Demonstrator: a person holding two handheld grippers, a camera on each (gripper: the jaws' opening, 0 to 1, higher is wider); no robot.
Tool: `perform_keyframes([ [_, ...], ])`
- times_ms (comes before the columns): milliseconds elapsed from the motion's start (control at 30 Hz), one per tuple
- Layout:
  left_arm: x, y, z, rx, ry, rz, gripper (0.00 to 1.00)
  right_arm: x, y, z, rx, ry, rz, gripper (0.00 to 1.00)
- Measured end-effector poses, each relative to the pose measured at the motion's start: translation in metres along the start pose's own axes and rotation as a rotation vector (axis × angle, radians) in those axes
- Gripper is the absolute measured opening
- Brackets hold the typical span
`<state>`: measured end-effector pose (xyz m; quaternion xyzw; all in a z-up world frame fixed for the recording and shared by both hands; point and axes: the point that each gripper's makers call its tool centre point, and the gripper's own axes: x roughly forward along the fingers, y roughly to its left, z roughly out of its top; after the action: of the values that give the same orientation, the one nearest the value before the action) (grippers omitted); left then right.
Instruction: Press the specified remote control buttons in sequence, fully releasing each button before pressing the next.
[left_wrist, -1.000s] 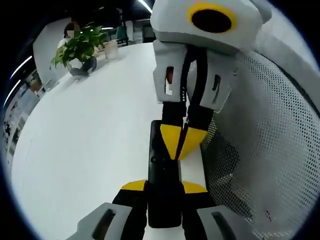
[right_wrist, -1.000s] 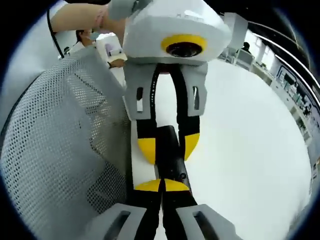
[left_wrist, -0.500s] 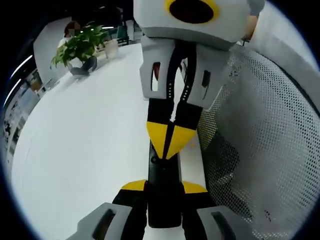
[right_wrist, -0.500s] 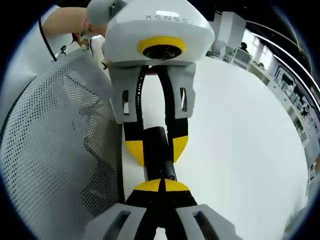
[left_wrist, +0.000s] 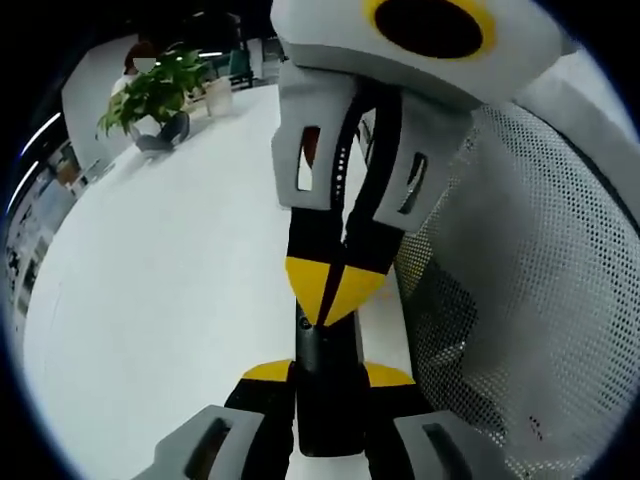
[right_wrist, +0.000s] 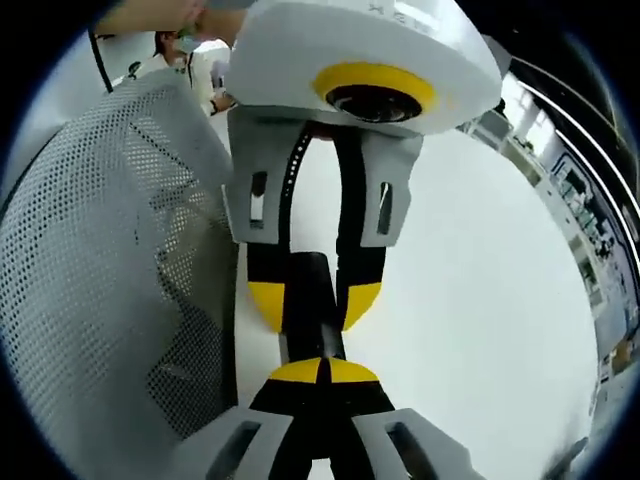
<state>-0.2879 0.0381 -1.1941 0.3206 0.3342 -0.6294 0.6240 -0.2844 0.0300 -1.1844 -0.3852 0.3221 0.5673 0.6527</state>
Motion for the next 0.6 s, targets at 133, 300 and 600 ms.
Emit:
perform_keyframes([
  [133,0.0,0.0,0.0,0.004,-0.003,0.001,0.23,-0.001,0.0,0.0,0.134,-0.041,0.052,0.0],
  [300,0.0,0.0,0.0,0.0,-0.013,0.005,0.23,-0.003,-0.008,-0.001,0.289,-0.059,0.124,0.0],
  [600,-0.001,0.0,0.0,-0.007,-0.03,0.005,0.23,0.004,-0.011,0.0,0.248,-0.001,0.158,0.0],
])
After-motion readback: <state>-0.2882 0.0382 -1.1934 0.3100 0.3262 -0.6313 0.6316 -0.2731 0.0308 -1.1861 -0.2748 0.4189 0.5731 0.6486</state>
